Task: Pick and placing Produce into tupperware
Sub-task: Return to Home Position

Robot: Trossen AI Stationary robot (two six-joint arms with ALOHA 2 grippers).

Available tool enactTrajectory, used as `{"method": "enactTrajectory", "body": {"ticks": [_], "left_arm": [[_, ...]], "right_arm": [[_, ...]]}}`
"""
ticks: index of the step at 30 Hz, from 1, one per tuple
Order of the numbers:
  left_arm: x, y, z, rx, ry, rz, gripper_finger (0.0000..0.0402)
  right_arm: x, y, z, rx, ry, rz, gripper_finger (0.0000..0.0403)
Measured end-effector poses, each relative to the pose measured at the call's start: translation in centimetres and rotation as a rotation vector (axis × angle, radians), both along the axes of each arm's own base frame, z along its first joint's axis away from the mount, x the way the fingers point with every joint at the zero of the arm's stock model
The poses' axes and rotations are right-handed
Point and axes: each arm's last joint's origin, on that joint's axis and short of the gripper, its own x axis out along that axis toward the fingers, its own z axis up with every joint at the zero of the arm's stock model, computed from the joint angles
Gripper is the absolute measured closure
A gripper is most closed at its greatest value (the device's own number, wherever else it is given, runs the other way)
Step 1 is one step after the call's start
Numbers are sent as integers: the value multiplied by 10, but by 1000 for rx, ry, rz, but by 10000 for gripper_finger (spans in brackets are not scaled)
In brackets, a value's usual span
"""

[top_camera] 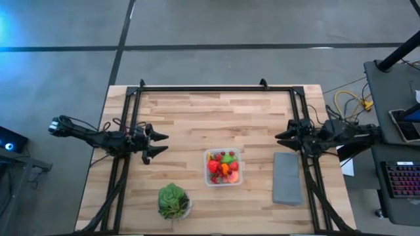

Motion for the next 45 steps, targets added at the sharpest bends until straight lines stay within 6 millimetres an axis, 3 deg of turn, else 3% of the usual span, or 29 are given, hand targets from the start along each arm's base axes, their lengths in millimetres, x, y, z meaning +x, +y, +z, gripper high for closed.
{"method": "enactTrajectory", "body": {"ticks": [3,8,12,17,23,27,34,45], "left_arm": [[1,0,-2,6,19,0,149],[3,-1,-5,14,47,0,149],[4,-1,-7,19,66,0,149],[5,-1,-9,25,86,0,149],[5,-2,-10,30,102,0,149],[6,-2,-11,32,107,0,149],[6,-2,-11,31,106,0,149],[6,-2,-12,33,112,0,149]], "right_arm": [[-2,0,4,158,-8,-3,262],[-3,-1,0,261,63,-22,259],[-2,0,-4,192,80,15,264],[4,1,-23,31,140,76,266],[10,3,-46,78,220,245,264],[13,4,-62,126,275,251,268],[14,0,-62,73,261,119,266],[14,2,-62,64,261,133,268]]}}
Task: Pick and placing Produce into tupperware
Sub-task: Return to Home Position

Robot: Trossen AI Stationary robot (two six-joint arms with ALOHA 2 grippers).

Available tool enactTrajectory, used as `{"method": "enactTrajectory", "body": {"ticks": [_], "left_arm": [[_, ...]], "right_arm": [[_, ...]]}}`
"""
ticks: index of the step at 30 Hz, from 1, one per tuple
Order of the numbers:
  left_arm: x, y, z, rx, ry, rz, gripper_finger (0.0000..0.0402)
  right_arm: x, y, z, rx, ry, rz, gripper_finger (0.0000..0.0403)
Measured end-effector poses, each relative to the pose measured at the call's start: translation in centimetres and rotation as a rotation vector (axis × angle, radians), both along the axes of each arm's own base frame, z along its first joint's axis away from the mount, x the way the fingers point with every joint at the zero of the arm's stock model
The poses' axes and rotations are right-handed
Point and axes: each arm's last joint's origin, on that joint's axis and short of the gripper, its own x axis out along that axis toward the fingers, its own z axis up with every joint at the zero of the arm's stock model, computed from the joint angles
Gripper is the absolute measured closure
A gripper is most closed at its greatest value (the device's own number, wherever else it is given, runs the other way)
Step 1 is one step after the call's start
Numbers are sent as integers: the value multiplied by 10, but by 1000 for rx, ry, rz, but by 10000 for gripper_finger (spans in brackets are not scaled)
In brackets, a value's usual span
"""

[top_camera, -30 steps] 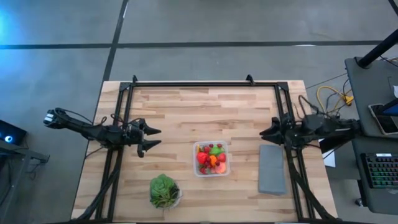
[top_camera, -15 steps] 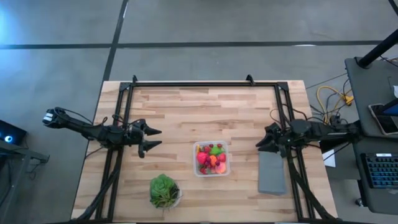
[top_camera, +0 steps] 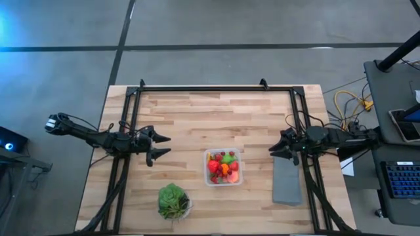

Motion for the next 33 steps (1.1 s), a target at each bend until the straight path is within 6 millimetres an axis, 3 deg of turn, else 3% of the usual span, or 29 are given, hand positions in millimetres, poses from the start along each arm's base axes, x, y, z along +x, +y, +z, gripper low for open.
{"method": "enactTrajectory", "body": {"ticks": [25,33], "left_arm": [[0,0,0,0,1,0,149],[-6,8,13,-35,-130,49,149]], "right_arm": [[0,-1,0,0,1,-12,272],[1,-4,0,0,2,-52,269]]}}
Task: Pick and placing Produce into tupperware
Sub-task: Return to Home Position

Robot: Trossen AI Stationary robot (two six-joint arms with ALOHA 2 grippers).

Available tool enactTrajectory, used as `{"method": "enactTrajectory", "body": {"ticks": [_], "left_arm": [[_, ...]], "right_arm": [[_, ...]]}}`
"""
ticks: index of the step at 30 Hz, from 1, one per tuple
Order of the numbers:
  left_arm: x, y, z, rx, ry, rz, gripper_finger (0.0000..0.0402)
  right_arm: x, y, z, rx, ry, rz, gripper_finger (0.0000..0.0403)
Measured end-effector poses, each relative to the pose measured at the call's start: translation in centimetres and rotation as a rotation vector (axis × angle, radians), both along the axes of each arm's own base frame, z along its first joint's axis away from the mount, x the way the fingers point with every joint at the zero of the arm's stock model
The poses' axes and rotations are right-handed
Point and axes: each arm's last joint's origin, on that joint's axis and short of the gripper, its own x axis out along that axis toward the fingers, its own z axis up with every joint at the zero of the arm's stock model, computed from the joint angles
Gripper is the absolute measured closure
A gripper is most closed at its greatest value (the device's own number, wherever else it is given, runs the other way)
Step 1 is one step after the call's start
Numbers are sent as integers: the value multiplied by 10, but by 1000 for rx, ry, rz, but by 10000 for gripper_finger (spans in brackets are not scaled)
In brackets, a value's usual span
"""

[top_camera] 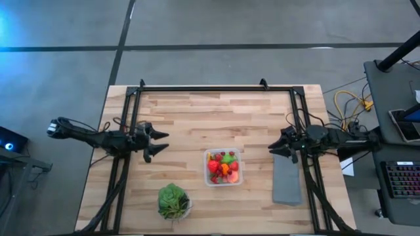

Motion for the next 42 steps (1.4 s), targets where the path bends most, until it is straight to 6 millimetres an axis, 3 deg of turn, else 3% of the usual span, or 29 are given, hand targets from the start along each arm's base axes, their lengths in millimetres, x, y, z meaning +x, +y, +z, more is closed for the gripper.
{"method": "enactTrajectory", "body": {"ticks": [18,42], "left_arm": [[-15,37,16,-12,-196,355,149],[-16,38,17,-12,-204,361,149]], "right_arm": [[1,-5,1,0,-23,-57,273],[1,-5,1,0,-20,-57,271]]}}
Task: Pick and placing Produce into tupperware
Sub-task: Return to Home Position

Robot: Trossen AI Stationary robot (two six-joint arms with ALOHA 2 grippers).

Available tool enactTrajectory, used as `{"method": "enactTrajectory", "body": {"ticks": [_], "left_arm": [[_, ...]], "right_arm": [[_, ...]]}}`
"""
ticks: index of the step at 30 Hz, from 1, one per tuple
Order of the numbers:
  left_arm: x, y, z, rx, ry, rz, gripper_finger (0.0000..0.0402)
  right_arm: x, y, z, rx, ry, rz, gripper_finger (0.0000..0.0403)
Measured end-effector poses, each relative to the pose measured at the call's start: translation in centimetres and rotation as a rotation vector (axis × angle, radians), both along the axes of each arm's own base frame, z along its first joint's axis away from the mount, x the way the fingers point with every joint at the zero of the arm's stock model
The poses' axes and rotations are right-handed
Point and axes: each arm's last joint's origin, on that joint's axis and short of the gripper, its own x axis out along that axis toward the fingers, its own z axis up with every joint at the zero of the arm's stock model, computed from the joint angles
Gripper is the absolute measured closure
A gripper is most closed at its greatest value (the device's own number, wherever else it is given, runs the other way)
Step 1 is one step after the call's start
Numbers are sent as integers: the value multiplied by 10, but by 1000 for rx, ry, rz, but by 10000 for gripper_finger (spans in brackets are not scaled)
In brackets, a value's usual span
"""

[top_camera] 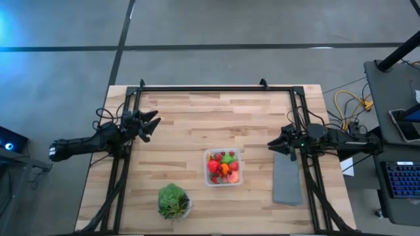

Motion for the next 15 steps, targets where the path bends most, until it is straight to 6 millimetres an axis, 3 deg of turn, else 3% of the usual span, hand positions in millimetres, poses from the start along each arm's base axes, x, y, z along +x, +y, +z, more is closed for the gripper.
{"method": "enactTrajectory", "body": {"ticks": [15], "left_arm": [[2,0,-2,-3,22,0,149]], "right_arm": [[0,0,0,0,0,1,269]]}}
